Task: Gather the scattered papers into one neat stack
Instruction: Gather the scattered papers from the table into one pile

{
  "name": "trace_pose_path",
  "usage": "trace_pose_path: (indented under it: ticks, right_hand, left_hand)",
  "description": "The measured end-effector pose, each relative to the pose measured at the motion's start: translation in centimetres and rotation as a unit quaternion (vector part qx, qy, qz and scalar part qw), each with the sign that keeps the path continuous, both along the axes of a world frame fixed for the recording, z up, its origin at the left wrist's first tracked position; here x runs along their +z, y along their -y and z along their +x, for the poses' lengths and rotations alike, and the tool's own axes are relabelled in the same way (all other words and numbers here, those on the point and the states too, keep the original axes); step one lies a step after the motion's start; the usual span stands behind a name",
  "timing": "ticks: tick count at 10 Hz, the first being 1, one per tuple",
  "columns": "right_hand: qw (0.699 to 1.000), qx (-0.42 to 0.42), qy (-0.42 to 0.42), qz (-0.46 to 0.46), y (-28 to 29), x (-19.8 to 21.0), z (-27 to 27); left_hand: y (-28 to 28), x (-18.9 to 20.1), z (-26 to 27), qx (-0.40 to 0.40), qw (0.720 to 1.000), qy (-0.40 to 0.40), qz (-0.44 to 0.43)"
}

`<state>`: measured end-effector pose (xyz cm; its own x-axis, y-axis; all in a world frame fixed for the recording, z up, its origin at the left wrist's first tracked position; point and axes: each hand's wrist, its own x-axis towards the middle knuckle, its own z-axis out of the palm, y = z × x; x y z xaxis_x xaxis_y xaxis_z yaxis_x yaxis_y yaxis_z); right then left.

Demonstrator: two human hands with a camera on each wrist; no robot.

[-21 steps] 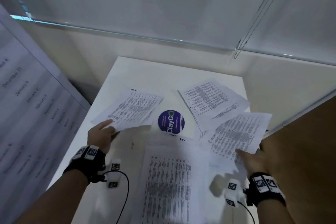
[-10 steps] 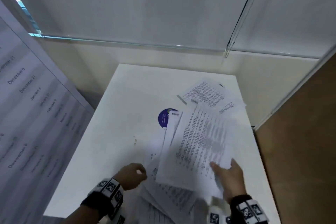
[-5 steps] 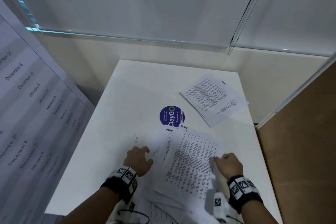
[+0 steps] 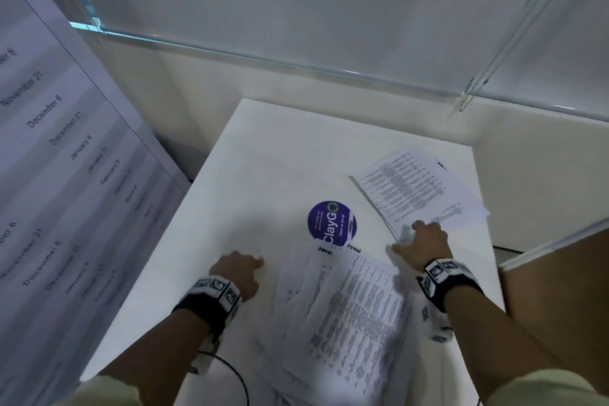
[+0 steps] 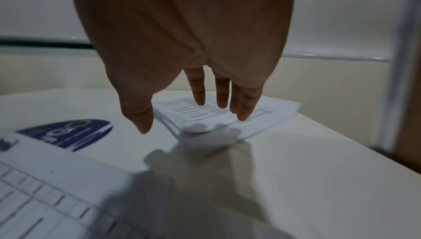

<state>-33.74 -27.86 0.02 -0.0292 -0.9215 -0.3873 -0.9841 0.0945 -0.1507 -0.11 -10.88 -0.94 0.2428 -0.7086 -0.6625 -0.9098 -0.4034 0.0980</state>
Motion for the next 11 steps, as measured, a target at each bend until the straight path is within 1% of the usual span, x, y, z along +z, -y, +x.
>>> trace_pose_path:
  ticks: [1,2,3,4,5,6,7,8,9,10,11]
  right_hand:
    - [0.998,0.052,-0.042,0.016,1.8,-1.4,1.7]
    - [0.996,0.066,-0.059,0.003,2.3,-3.0,2.5]
    - [0.992,0.088,-0.087,-0.035,2.3,-4.1,2.2]
    - [0.990,0.086,-0.106,-0.036,2.9,-3.8,1.2]
    - [0.994,0.065,-0.064,-0.067,1.9,-1.5,0.7]
    - [0.974,0.090,0.021,-0.206,-1.5,1.2,0.8]
    - [0.931,0.169,0.085,-0.312,-7.7,2.9,1.4]
    - [0.938,0.235,0.129,-0.221,-13.5,4.2,1.9]
    - [0.946,0.278,0.144,-0.090,-18.9,4.1,1.2]
    - [0.938,0.316,0.144,-0.021,-22.5,1.5,0.2]
    - [0.920,0.315,0.183,0.145,-24.6,-3.6,-1.8]
  left_hand:
    - [1.2,0.4,0.6,-0.008,1.000,0.000,-0.002]
    - [1.5,0.3,0.9,-0.008,1.000,0.002,0.000]
    - [1.5,-0.1,1.1,-0.007,1.000,0.000,-0.011]
    - [1.6,-0.2,1.3,0.000,1.000,-0.009,-0.019]
    - [1.8,0.3,1.3,0.014,0.999,-0.026,-0.020]
    - [2.2,0.8,1.0,0.030,0.997,-0.055,-0.035]
    - [2.9,2.5,-1.4,0.151,0.959,-0.222,-0.092]
    - [2.3,3.2,-3.1,0.410,0.743,-0.526,-0.058]
    - [0.4,2.2,-3.1,0.496,0.595,-0.633,-0.006]
    - [-2.2,2.6,-4.1,0.424,0.696,-0.577,0.041]
    - [-5.0,-0.7,-4.7,0.191,0.906,-0.376,0.042]
